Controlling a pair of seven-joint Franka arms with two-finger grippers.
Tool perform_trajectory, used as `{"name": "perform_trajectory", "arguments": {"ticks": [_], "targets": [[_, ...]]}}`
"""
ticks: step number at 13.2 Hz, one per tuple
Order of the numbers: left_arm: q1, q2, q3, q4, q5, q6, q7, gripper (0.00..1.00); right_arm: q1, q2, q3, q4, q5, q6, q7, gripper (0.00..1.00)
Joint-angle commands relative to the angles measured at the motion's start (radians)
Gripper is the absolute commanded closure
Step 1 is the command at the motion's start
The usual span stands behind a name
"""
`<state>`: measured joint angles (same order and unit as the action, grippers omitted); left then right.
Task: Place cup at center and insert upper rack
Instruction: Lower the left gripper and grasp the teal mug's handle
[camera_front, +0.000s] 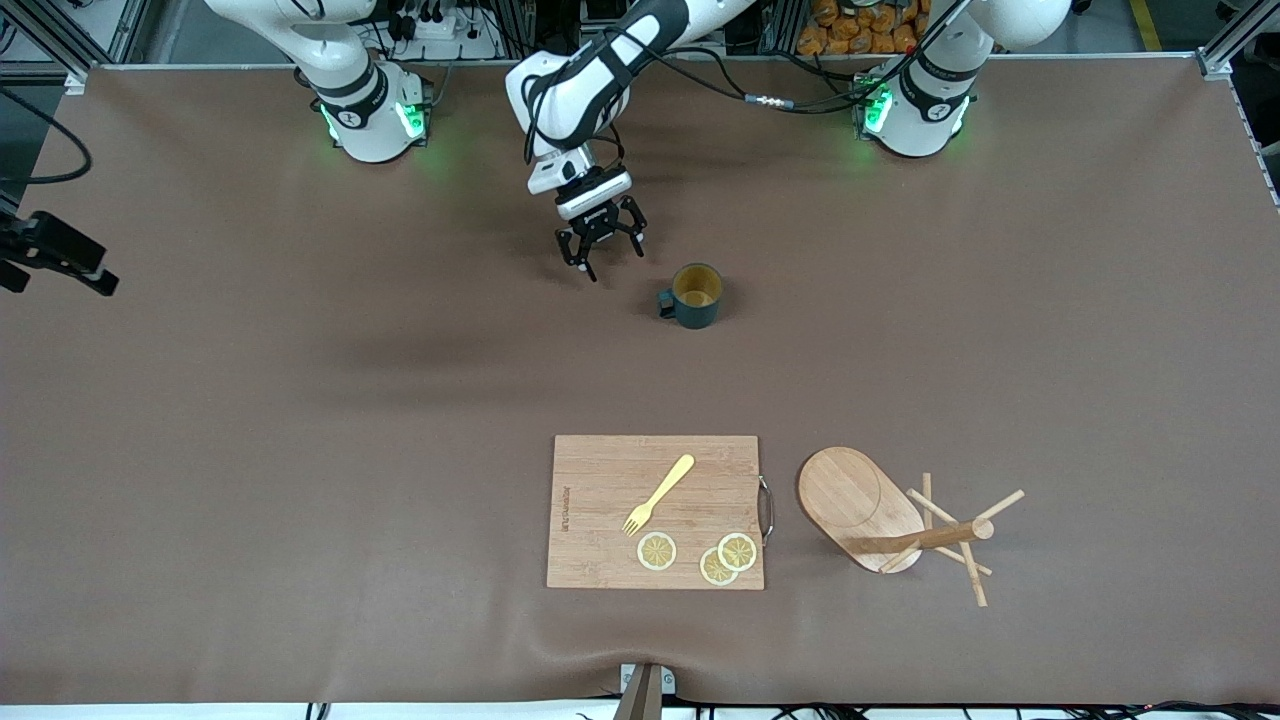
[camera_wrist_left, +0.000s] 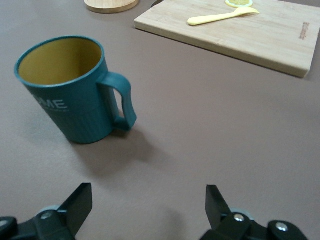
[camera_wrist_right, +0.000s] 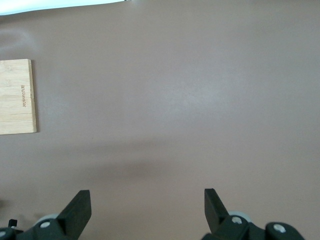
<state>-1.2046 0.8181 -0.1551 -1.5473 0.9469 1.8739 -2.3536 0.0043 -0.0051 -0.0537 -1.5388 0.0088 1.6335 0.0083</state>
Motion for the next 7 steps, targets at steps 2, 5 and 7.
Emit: {"name": "perform_trajectory", "arguments": {"ticks": [2, 5, 7], "targets": [[-0.021, -0.020, 0.006, -0.118, 0.101, -0.032, -0.010, 0.00, 0.002, 0.028, 0.003, 0.062, -0.029, -0.009, 0.030, 0.00], [-0.021, -0.014, 0.017, -0.131, 0.193, -0.057, 0.005, 0.00, 0.003, 0.028, 0.000, 0.062, -0.027, -0.009, 0.025, 0.00], [-0.018, -0.013, 0.020, -0.131, 0.208, -0.061, 0.057, 0.00, 0.003, 0.028, 0.000, 0.062, -0.029, -0.009, 0.029, 0.00]]}}
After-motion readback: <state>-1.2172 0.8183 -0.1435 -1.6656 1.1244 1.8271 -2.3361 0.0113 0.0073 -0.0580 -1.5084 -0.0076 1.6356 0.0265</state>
